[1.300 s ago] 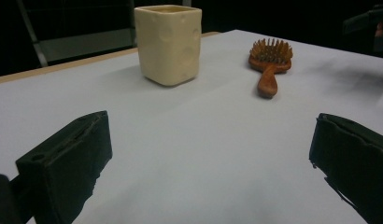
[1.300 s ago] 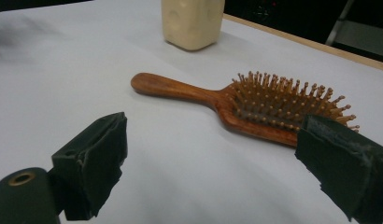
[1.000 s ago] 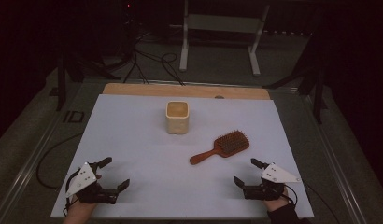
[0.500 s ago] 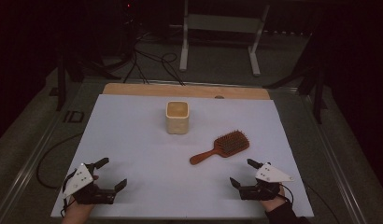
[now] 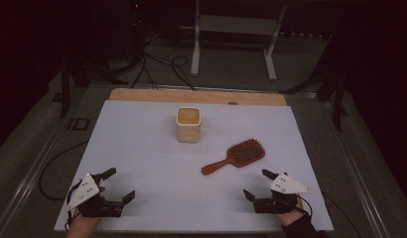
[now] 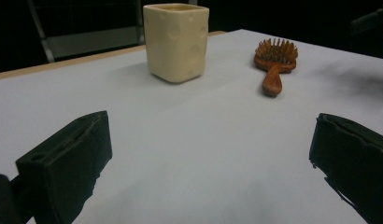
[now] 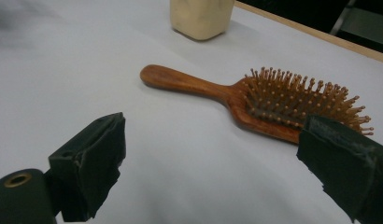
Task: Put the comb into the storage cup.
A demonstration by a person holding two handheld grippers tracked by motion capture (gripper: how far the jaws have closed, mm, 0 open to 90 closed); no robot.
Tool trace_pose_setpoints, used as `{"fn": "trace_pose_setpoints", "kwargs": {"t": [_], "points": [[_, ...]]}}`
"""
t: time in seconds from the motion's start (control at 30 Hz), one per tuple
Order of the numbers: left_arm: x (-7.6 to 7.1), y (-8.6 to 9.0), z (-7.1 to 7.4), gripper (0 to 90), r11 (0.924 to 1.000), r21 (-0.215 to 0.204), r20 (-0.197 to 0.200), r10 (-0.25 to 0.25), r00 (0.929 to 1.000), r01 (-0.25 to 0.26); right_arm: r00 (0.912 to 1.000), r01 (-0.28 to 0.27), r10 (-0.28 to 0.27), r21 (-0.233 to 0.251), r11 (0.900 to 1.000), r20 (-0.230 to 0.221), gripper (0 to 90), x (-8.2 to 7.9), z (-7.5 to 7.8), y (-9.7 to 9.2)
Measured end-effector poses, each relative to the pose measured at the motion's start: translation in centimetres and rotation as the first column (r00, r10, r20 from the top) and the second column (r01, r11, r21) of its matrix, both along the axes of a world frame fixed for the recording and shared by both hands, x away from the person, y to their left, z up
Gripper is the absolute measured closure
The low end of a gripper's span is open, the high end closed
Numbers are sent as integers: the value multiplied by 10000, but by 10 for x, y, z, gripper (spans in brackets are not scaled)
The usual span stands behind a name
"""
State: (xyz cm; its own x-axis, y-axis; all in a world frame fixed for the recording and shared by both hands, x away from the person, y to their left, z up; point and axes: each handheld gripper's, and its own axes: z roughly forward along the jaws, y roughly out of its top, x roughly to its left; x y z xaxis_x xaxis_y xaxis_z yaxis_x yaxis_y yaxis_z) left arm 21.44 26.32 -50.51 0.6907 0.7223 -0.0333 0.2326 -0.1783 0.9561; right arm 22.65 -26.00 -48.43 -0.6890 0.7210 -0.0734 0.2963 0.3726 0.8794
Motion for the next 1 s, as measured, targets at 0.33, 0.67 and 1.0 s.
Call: {"fn": "trace_pose_setpoints", "kwargs": {"t": [0.33,0.67,1.0], "points": [[0,0,0,0,10000,2,-28,45,10000,-45,9999,95,-94,-228,9997,57,78,-4,17,1],[0,-1,0,0,10000,18,-9,18,10000,-18,9986,379,-371,-189,9991,389,79,-1,46,-6],[0,-1,0,0,10000,5,-1,9,10000,-9,9968,171,-150,-262,9995,786,79,11,73,2]]}}
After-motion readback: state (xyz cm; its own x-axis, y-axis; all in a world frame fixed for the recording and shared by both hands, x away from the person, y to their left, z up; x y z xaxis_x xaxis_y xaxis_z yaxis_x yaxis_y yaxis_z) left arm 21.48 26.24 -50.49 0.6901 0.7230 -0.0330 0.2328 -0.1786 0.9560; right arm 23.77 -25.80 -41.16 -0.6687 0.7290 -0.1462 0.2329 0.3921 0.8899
